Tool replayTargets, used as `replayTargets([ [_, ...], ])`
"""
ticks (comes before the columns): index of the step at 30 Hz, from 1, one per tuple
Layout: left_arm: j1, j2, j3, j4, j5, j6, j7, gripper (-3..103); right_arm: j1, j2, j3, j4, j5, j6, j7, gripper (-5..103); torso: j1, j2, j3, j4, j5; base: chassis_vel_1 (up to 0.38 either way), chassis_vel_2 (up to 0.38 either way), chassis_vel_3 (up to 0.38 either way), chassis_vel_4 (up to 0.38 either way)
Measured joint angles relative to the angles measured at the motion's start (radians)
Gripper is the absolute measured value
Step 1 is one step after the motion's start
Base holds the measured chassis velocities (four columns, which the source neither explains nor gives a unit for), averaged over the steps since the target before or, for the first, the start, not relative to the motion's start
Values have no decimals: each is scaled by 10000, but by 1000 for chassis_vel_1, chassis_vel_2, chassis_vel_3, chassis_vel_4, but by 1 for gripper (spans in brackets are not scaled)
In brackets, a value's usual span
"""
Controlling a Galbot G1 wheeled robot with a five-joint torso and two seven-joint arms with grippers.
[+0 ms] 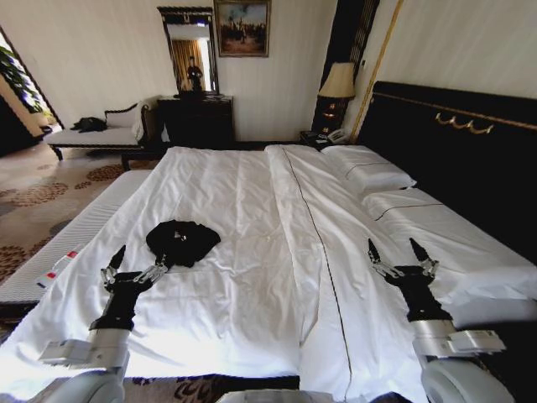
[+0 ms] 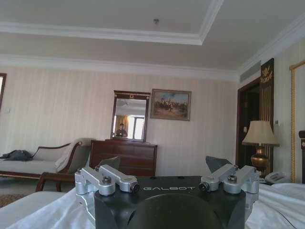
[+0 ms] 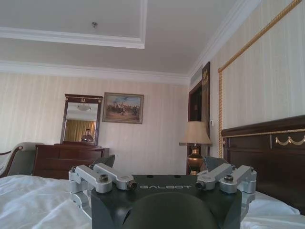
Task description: Fold the clothes on the bed.
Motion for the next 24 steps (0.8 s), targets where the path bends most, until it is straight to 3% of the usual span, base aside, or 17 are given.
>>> replayTargets([
  [24, -745, 319, -48, 474, -334, -99, -26, 100, 21, 725, -277, -325, -530, 187, -311, 100, 1, 0, 0, -1, -1, 0, 0, 0, 0],
])
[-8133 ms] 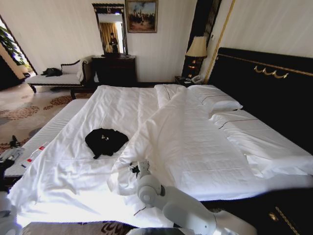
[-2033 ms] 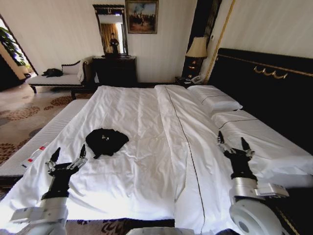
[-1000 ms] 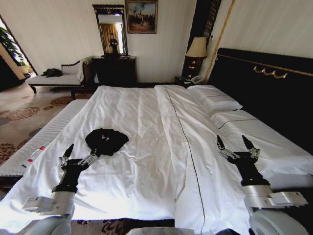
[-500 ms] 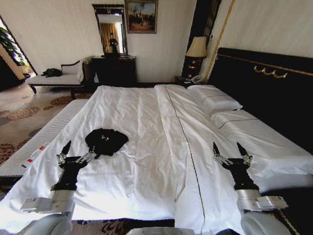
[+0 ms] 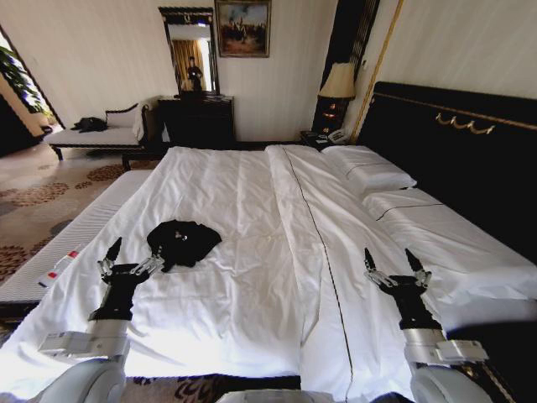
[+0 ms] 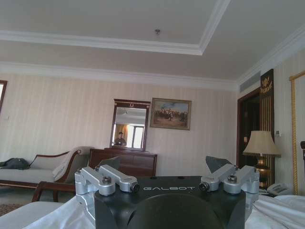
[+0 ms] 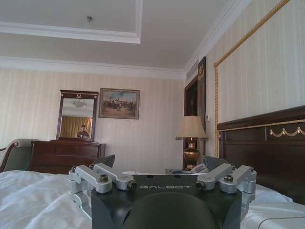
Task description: Fold the clothes on the bed.
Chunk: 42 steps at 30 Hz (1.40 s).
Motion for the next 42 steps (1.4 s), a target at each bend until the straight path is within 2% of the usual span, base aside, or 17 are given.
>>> replayTargets([
  [24, -125, 150, -176, 181, -139, -212, 1, 100, -7, 449, -110, -3, -336, 31, -54, 100, 0, 0, 0, 0, 1, 0, 0, 0, 0],
  [42, 2, -35, -126, 84, -56, -290, 33, 100, -207, 672, -58, 328, -320, 190, -64, 100, -1, 0, 0, 0, 1, 48, 46, -44, -48],
])
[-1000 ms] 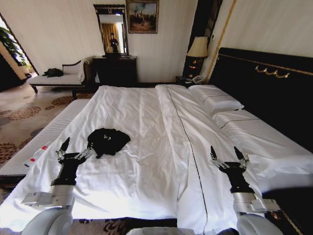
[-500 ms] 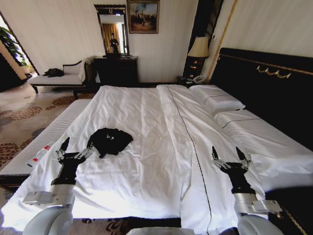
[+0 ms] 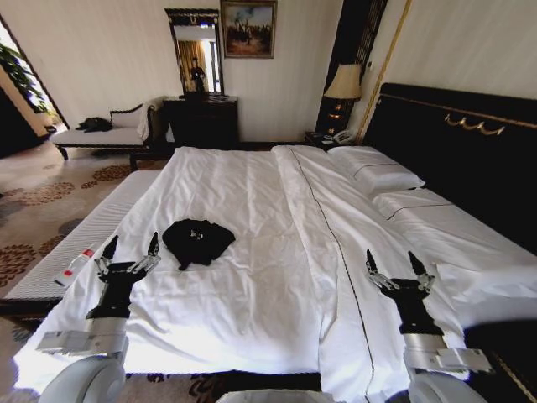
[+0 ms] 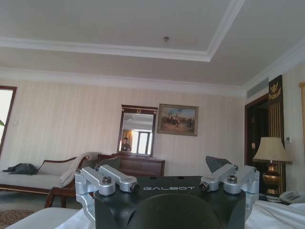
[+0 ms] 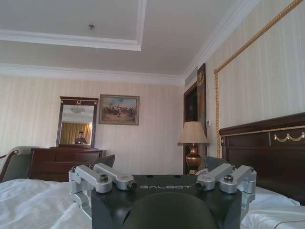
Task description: Fold the clothes on the bed.
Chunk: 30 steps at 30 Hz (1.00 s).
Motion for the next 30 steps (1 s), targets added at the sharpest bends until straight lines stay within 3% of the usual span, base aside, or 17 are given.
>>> replayTargets([
  [30, -69, -106, -61, 191, 66, -116, 30, 100, 126, 134, -178, -192, -92, 167, -164, 100, -1, 0, 0, 0, 3, 11, 23, -9, -22],
])
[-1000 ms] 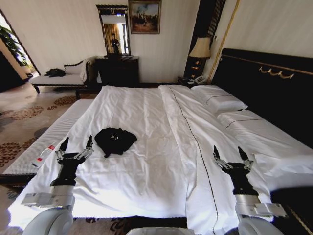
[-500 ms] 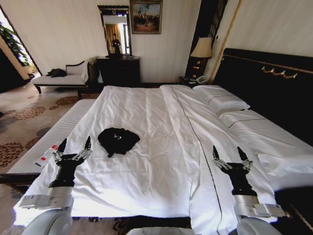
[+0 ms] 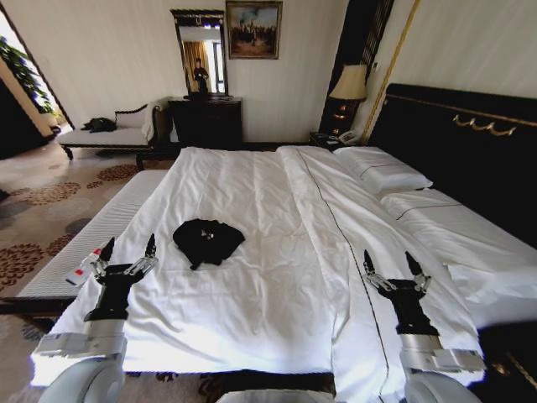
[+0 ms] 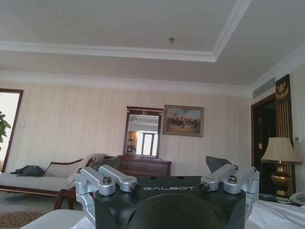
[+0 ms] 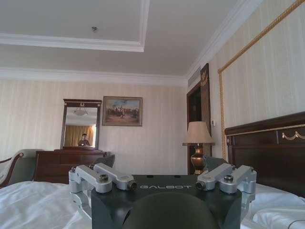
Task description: Fold the clothes on the bed.
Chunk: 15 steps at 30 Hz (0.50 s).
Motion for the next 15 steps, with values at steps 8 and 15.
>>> replayTargets([
  [8, -99, 17, 5, 88, -9, -2, 1, 100, 5, 18, -38, -37, 1, 79, -60, 100, 0, 1, 0, 0, -3, -19, 163, 19, -184],
  [15, -79, 27, -37, 129, -10, -57, 1, 100, 43, 47, -109, -86, -104, 146, -302, 100, 13, -3, 3, 1, -9, -10, 171, 6, -150],
])
